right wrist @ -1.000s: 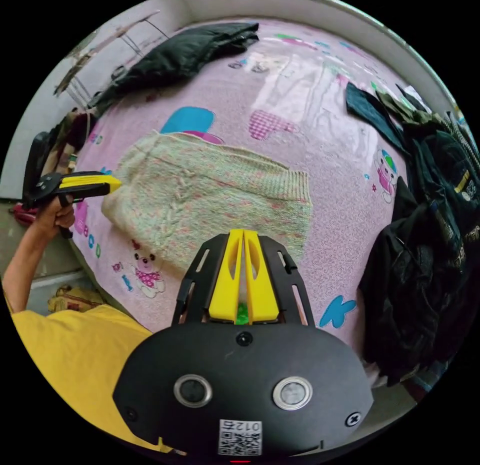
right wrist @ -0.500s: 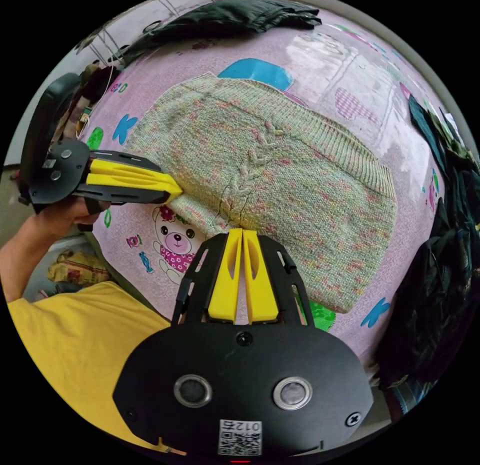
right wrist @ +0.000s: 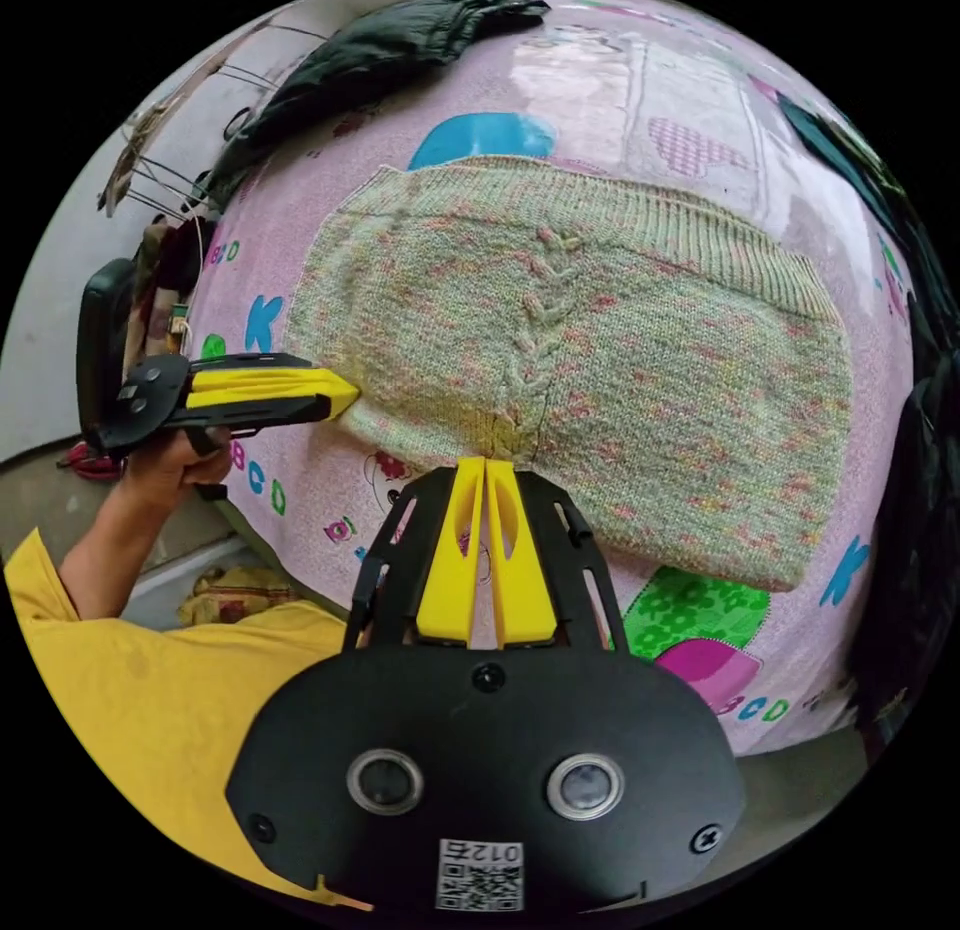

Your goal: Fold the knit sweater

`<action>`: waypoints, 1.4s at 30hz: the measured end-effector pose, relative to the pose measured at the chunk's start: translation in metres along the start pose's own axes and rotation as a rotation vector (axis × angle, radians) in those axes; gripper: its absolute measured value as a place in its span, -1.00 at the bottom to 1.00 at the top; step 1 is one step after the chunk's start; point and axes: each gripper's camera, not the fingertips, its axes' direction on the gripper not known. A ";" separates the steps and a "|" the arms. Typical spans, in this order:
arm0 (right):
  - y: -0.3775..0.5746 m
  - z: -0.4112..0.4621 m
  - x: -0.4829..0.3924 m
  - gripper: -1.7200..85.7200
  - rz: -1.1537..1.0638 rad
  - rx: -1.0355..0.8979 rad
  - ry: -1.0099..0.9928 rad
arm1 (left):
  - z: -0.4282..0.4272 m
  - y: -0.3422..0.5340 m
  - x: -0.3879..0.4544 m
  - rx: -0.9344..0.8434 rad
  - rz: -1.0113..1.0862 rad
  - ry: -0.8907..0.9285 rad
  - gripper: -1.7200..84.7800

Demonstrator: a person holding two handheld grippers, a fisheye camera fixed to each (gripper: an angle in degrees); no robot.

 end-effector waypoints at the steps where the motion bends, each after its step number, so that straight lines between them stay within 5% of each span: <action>1: 0.003 -0.006 0.002 -0.96 0.010 0.008 0.029 | -0.009 0.001 -0.002 0.012 -0.005 0.012 -0.96; 7: 0.036 -0.062 0.061 -0.96 0.194 0.116 0.199 | -0.027 0.005 -0.025 0.059 -0.115 -0.025 -0.96; 12: 0.028 -0.055 0.107 -0.96 0.285 0.072 0.082 | -0.021 -0.007 -0.035 0.049 -0.140 0.035 -0.97; 23: 0.075 -0.121 0.153 -0.96 0.253 0.188 -0.101 | -0.053 0.002 -0.017 0.057 -0.282 -0.128 -0.96; 35: 0.064 -0.127 0.171 -0.96 0.203 0.105 -0.019 | -0.033 -0.016 -0.025 -0.097 -0.375 -0.261 -0.96; 42: 0.082 -0.175 0.170 -0.96 0.166 0.286 0.030 | -0.099 0.012 -0.017 0.172 -0.415 -0.128 -0.96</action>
